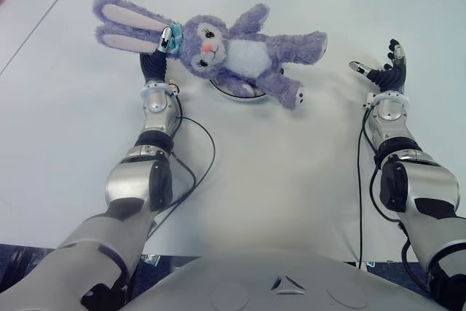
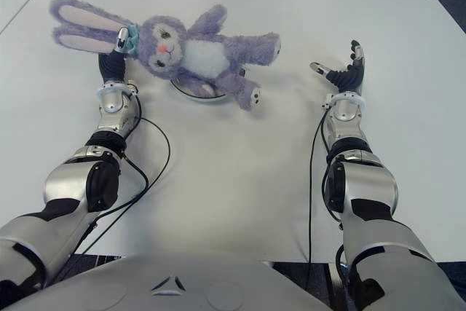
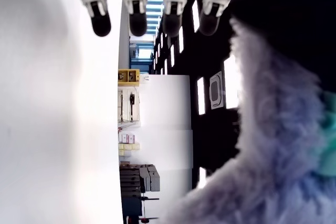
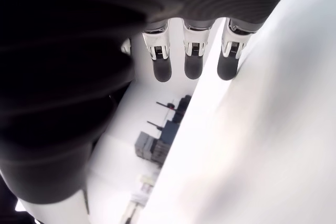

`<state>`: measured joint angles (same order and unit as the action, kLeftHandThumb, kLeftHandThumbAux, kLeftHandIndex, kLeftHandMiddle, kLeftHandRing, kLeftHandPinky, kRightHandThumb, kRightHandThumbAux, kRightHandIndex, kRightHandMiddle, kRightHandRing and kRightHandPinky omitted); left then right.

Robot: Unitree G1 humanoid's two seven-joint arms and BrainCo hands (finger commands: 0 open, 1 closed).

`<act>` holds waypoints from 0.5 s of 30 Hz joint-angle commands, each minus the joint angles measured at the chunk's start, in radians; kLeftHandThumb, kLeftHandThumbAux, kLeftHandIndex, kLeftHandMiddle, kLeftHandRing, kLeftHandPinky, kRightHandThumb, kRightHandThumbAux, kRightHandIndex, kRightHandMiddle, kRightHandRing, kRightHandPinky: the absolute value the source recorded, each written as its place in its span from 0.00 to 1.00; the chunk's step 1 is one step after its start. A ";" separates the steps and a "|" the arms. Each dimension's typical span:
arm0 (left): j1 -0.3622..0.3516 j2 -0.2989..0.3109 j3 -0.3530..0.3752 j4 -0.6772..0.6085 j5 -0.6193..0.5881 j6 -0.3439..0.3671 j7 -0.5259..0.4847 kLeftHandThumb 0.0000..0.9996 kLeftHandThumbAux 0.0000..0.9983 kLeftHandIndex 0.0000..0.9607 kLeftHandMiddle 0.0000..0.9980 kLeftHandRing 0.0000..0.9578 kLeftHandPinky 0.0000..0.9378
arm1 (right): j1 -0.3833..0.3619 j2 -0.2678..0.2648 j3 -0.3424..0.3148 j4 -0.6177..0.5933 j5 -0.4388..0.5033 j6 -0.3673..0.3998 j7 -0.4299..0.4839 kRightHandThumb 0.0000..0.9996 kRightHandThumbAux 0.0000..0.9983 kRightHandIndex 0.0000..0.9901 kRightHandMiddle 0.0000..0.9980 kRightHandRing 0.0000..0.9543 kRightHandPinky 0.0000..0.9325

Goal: Put the doll into the plate.

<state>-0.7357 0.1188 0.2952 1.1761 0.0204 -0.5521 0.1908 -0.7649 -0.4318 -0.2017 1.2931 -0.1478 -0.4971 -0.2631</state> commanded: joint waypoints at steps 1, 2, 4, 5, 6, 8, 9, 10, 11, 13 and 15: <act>0.255 -0.132 -0.032 0.159 0.013 0.069 -0.048 0.00 0.43 0.00 0.03 0.03 0.03 | 0.126 0.130 -0.020 0.061 0.032 0.013 0.034 0.00 0.82 0.02 0.03 0.02 0.03; 0.256 -0.132 -0.032 0.159 0.013 0.067 -0.049 0.00 0.43 0.00 0.03 0.03 0.03 | 0.128 0.134 -0.021 0.061 0.031 0.010 0.034 0.00 0.82 0.02 0.03 0.02 0.03; 0.258 -0.134 -0.035 0.159 0.015 0.063 -0.052 0.00 0.42 0.00 0.03 0.03 0.03 | 0.133 0.143 -0.023 0.061 0.029 0.004 0.034 0.00 0.82 0.02 0.03 0.02 0.03; 0.259 -0.135 -0.037 0.159 0.017 0.061 -0.054 0.00 0.42 0.00 0.03 0.03 0.03 | 0.136 0.149 -0.025 0.060 0.028 0.001 0.035 0.00 0.82 0.02 0.03 0.02 0.03; 0.259 -0.137 -0.042 0.159 0.021 0.062 -0.056 0.00 0.42 0.00 0.03 0.03 0.03 | 0.142 0.161 -0.027 0.060 0.030 -0.006 0.038 0.00 0.82 0.02 0.03 0.02 0.03; 0.259 -0.137 -0.046 0.160 0.025 0.064 -0.060 0.00 0.42 0.00 0.02 0.03 0.03 | 0.149 0.174 -0.030 0.060 0.030 -0.014 0.040 0.00 0.81 0.02 0.04 0.02 0.05; 0.259 -0.137 -0.047 0.160 0.025 0.064 -0.061 0.00 0.42 0.00 0.02 0.03 0.03 | 0.150 0.176 -0.031 0.060 0.030 -0.016 0.040 0.00 0.81 0.02 0.04 0.02 0.05; 0.259 -0.137 -0.050 0.160 0.027 0.066 -0.062 0.00 0.42 0.00 0.02 0.03 0.03 | 0.154 0.183 -0.032 0.060 0.029 -0.020 0.039 0.00 0.81 0.02 0.04 0.02 0.05; 0.259 -0.137 -0.051 0.160 0.028 0.067 -0.063 0.00 0.42 0.00 0.03 0.03 0.03 | 0.157 0.189 -0.031 0.060 0.028 -0.024 0.038 0.00 0.81 0.02 0.04 0.03 0.05; 0.257 -0.139 -0.057 0.161 0.031 0.073 -0.068 0.00 0.42 0.00 0.03 0.03 0.03 | 0.167 0.206 -0.033 0.059 0.030 -0.033 0.039 0.00 0.81 0.03 0.04 0.03 0.06; 0.258 -0.142 -0.063 0.163 0.033 0.080 -0.079 0.00 0.42 0.00 0.02 0.03 0.02 | 0.175 0.225 -0.037 0.058 0.035 -0.039 0.040 0.00 0.80 0.03 0.04 0.03 0.06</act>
<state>-0.7359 0.1073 0.2780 1.1761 0.0218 -0.5518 0.1676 -0.7596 -0.3481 -0.2277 1.2671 -0.1457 -0.5618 -0.2419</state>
